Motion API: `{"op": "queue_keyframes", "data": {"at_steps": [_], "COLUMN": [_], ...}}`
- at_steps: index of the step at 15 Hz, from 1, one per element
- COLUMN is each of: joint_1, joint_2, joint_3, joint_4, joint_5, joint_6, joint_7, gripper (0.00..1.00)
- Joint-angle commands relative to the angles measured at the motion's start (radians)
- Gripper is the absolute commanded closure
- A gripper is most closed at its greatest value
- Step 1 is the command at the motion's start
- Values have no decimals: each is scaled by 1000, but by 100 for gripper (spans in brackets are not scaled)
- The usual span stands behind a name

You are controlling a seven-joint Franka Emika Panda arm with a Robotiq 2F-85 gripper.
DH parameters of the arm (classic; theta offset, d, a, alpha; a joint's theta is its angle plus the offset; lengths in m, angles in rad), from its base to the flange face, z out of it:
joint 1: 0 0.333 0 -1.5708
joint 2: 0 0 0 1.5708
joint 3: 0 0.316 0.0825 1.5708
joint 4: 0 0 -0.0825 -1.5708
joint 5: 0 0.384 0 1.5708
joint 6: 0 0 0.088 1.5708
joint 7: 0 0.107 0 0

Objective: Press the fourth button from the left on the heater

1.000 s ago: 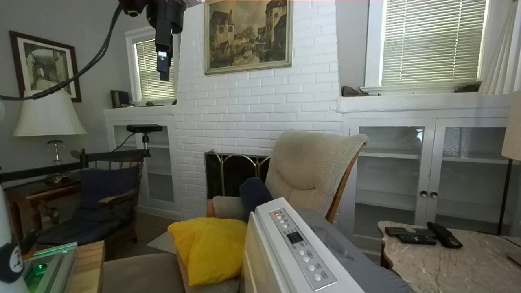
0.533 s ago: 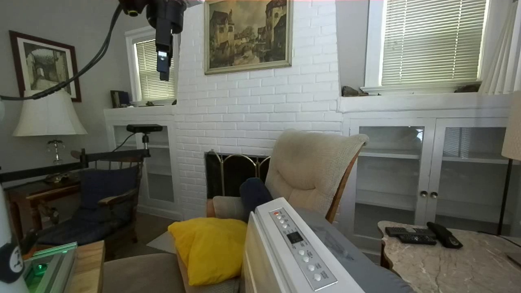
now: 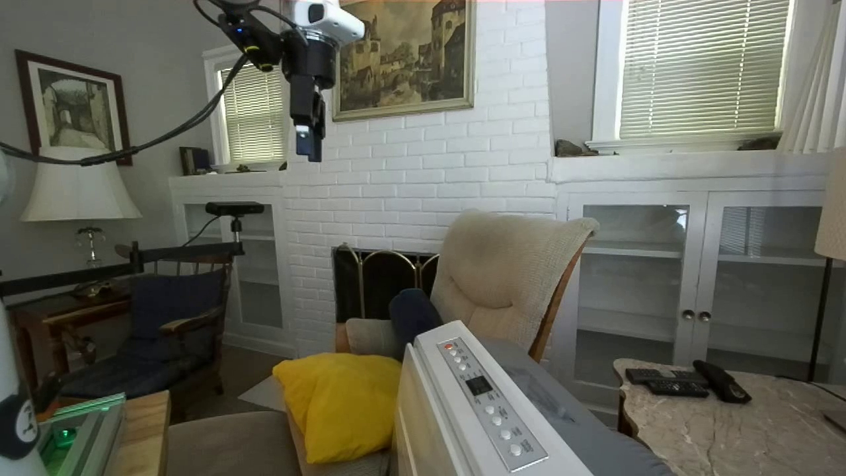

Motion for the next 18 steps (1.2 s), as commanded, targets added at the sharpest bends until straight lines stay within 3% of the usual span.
{"op": "queue_keyframes", "data": {"at_steps": [1, 9, 18], "joint_1": [-32, -31, -12], "joint_2": [109, 329, 529], "joint_3": [2, -59, -143], "joint_4": [-25, -40, -27], "joint_5": [-45, -117, -240], "joint_6": [143, 401, 611], "joint_7": [133, 359, 573], "gripper": [0, 0, 0]}}
